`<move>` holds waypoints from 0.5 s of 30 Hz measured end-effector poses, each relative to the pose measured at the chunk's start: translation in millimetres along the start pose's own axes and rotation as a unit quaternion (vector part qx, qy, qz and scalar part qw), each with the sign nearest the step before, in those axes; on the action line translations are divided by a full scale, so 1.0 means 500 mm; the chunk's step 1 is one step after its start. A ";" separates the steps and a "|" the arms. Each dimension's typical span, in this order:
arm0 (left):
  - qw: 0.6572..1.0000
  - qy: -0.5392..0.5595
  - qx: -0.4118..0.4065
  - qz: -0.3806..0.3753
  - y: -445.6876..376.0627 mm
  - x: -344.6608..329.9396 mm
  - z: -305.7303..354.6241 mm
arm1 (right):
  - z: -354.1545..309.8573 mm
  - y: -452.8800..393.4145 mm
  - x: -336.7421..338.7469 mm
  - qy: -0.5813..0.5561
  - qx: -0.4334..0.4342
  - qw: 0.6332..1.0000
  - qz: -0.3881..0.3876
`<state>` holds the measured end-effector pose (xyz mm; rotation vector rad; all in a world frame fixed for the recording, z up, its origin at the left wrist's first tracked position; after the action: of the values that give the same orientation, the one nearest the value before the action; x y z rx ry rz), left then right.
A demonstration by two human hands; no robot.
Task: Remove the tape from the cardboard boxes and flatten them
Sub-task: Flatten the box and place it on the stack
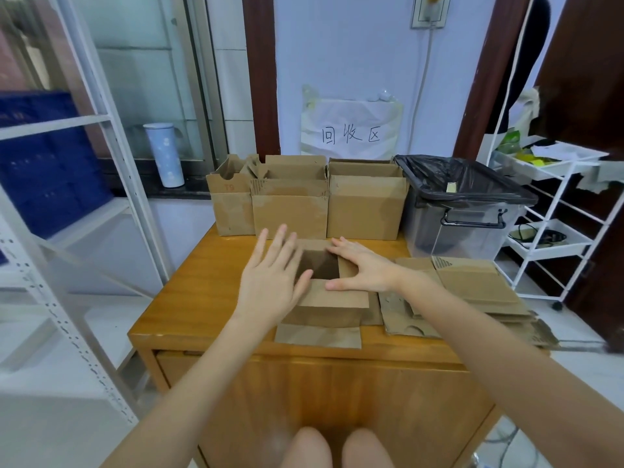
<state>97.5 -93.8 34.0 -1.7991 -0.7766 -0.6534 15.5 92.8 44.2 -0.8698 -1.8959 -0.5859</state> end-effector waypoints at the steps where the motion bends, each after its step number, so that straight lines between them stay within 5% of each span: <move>1: 0.999 -0.012 0.033 -0.014 0.004 0.002 -0.007 | 0.002 -0.001 0.000 0.000 0.001 1.000 0.000; 6: 0.992 -0.005 0.102 -0.075 0.027 -0.018 -0.011 | 0.009 -0.009 -0.003 0.007 0.015 1.000 0.002; 15: 0.986 0.145 0.060 -0.060 0.052 -0.048 -0.008 | -0.007 0.004 0.004 0.088 0.112 0.986 0.088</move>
<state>101.5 -109.4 2.1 -1.5135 -0.7134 -0.9056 18.4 92.3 47.8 -0.8015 -1.6663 -0.3233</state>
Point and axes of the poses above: each hand's wrist, its own y-axis away from the middle knuckle, its own x-axis out of the back of the hand, z = x × y, the point moved 2 cm from there along -y, towards the middle knuckle, and after that the axes turned 3 degrees about -y, right-handed, at the moved point
